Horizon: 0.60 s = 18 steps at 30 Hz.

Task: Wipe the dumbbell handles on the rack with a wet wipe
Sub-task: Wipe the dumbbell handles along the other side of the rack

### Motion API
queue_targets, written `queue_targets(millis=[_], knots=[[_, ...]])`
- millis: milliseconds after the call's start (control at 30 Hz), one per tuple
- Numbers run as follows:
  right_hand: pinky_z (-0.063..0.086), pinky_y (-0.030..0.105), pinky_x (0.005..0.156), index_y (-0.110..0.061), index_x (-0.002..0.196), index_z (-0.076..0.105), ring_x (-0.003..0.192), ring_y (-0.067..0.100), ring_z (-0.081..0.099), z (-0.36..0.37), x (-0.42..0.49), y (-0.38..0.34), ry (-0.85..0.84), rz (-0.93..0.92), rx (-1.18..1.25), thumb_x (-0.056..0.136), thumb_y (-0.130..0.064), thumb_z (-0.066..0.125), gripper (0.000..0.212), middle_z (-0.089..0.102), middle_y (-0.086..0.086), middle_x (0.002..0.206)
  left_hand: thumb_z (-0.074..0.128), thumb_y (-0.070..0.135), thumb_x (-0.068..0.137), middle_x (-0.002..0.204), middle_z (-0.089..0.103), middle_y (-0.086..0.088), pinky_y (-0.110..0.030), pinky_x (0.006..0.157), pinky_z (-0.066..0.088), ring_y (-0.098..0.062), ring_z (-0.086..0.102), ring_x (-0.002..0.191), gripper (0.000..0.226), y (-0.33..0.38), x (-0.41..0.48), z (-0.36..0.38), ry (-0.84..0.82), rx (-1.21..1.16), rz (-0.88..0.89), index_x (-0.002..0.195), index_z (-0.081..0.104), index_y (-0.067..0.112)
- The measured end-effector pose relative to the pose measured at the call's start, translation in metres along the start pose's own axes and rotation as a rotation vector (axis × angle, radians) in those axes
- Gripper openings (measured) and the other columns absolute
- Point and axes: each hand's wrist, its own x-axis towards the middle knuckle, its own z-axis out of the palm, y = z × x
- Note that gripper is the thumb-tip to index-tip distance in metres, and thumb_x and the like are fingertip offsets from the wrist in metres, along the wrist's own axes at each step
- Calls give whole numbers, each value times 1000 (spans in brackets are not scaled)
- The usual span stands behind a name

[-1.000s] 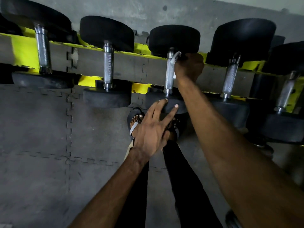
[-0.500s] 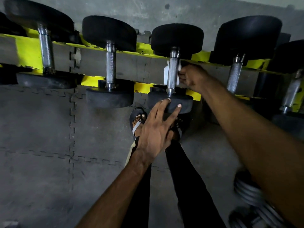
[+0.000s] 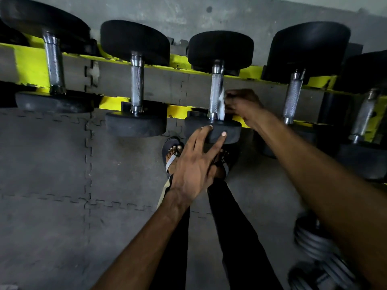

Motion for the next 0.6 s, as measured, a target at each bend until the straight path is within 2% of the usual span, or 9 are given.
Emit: queue_targets(millis=[100, 200, 333, 367, 433, 467, 533, 600], knots=[[58, 26, 66, -20, 68, 74, 61, 12, 64, 1, -21, 9, 45, -68, -187, 82, -14, 79, 17, 71, 5, 71, 75, 18, 69, 157, 24, -15, -35, 117, 24, -32, 22, 146, 96, 0, 1, 0, -3, 24, 3, 157, 39, 25], [59, 36, 68, -22, 49, 70, 63, 19, 68, 12, -13, 2, 164, -100, -193, 74, -16, 83, 29, 71, 5, 65, 75, 18, 70, 159, 24, -15, -36, 118, 27, -32, 21, 147, 97, -2, 0, 1, -22, 32, 4, 159, 36, 26], [55, 37, 59, -19, 54, 66, 52, 19, 64, 25, 26, -26, 311, -112, -13, 76, -17, 79, 26, 66, 3, 60, 74, 19, 72, 159, 21, -13, -38, 116, 35, -31, 21, 147, 97, -3, -1, 1, -39, 30, 10, 160, 33, 27], [57, 38, 62, -20, 56, 64, 59, 20, 66, 22, 33, -33, 321, -126, -29, 79, -19, 77, 27, 68, 4, 67, 74, 19, 72, 159, 21, -13, -38, 116, 35, -31, 21, 148, 96, -3, -1, 1, -40, 28, 13, 160, 33, 27], [59, 40, 81, -22, 71, 64, 86, 25, 70, 17, 35, -37, 273, -155, -147, 84, -23, 70, 15, 70, 6, 88, 73, 19, 73, 160, 22, -13, -38, 116, 36, -30, 21, 148, 96, -4, -1, 1, -41, 23, 12, 160, 33, 27], [58, 39, 86, -21, 78, 68, 93, 26, 70, 17, 34, -33, 276, -178, -218, 85, -26, 69, 9, 71, 7, 93, 73, 19, 72, 160, 23, -13, -38, 115, 37, -31, 21, 148, 96, -4, -1, 0, -39, 19, 9, 160, 33, 27], [57, 38, 83, -15, 86, 76, 89, 24, 71, 24, 19, -20, 395, -276, -367, 80, -27, 70, 15, 75, 6, 91, 74, 18, 72, 159, 24, -13, -39, 114, 38, -31, 22, 147, 96, -2, 0, 0, -28, 10, 6, 159, 35, 27], [56, 36, 78, -15, 83, 77, 81, 22, 70, 31, 2, -4, 534, -512, -447, 74, -22, 72, 12, 74, 4, 86, 74, 18, 71, 158, 24, -14, -39, 115, 35, -32, 21, 147, 95, -2, 0, 0, -15, 2, 8, 158, 37, 25]])
